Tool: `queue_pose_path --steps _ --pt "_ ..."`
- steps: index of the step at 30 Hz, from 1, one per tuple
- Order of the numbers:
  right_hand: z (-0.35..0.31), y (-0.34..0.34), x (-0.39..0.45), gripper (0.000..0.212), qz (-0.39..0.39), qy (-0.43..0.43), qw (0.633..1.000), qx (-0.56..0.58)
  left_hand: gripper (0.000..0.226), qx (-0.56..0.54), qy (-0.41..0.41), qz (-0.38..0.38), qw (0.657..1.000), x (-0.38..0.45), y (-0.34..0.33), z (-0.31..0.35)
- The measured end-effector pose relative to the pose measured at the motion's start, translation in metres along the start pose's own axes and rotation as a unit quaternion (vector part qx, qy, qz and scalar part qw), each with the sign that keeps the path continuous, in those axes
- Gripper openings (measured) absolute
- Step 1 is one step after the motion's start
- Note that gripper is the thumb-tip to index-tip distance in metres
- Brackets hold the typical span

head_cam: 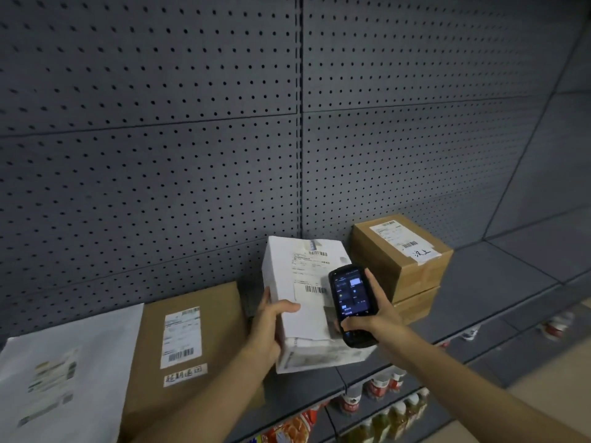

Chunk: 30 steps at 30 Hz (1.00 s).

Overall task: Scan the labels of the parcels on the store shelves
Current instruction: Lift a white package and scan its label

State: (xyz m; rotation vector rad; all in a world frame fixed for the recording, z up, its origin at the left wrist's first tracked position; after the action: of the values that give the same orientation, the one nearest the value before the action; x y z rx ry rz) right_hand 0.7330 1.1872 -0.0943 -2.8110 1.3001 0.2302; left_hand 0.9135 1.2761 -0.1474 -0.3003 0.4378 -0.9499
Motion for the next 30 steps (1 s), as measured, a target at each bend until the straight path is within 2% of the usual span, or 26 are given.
queue_pose_path --steps 3,9,22,30 --pt "0.023 0.020 0.011 0.118 0.033 -0.029 0.999 0.001 0.078 -0.021 0.040 0.011 0.999 0.017 -0.004 -0.024" --pt "0.063 0.054 0.040 0.115 0.031 -0.074 0.997 0.005 0.079 -0.047 0.094 0.054 0.993 0.045 -0.009 -0.070" --pt "0.143 0.106 0.105 0.123 -0.061 -0.133 0.989 -0.022 0.073 -0.036 0.075 0.134 0.988 0.096 -0.014 -0.133" --pt "0.155 0.114 0.116 0.121 -0.075 -0.133 0.988 -0.019 0.069 -0.020 0.088 0.140 0.986 0.109 -0.012 -0.151"
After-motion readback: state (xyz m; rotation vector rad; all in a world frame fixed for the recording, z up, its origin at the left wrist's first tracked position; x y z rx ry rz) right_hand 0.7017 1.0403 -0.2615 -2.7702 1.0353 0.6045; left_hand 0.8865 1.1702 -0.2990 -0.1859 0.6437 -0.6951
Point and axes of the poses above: each hand's wrist, its own x-axis towards the middle knuckle, its own y-axis out of the back of the hand, z = x × y, the point moved 6 cm from there along x, towards the middle knuckle, and after that the axes turned 2 degrees about y, right-handed, at the moved point
